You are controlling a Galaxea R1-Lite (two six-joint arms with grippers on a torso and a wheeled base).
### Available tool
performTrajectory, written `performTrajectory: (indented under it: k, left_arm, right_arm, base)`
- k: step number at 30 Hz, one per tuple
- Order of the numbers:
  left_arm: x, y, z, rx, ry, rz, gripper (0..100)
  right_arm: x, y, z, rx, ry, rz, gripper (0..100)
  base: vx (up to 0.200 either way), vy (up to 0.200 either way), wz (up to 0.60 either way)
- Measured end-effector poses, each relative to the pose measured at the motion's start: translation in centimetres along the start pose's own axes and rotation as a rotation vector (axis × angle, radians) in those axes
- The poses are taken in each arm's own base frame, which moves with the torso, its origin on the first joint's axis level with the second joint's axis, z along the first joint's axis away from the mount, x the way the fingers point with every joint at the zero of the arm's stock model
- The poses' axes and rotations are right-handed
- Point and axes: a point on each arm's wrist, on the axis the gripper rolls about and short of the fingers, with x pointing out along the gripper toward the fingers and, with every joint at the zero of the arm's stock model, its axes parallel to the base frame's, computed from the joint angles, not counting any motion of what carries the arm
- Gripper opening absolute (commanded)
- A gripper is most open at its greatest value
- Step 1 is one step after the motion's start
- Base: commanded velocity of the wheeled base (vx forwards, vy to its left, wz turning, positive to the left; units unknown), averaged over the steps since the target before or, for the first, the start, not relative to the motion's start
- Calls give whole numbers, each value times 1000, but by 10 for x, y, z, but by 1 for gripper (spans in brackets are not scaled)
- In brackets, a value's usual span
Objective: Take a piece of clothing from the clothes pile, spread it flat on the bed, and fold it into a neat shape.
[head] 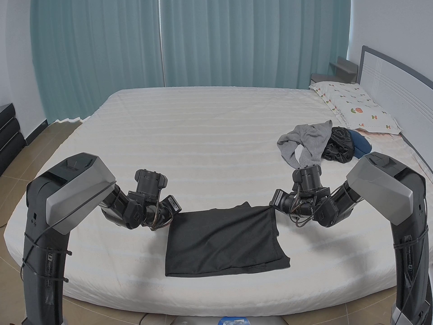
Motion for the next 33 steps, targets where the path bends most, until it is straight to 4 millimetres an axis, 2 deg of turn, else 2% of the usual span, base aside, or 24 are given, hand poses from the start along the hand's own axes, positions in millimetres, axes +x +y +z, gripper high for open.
performTrajectory:
  k: [16,17,27,33]
  left_arm:
    - [-4,2,4,-47,-46,31,0]
    - [-4,2,4,-47,-45,30,100]
    - [-4,0,2,-65,-36,19,100]
    - [-7,3,9,-118,-44,19,100]
  right_arm:
    - [-2,-5,6,-9,-17,-13,0]
    - [-1,-5,5,-10,-16,-14,100]
    - [-3,-2,-4,-14,11,16,100]
    - [-30,-11,-20,-12,103,71,100]
  base:
    - [0,0,0]
    - [0,0,0]
    - [0,0,0]
    - [0,0,0]
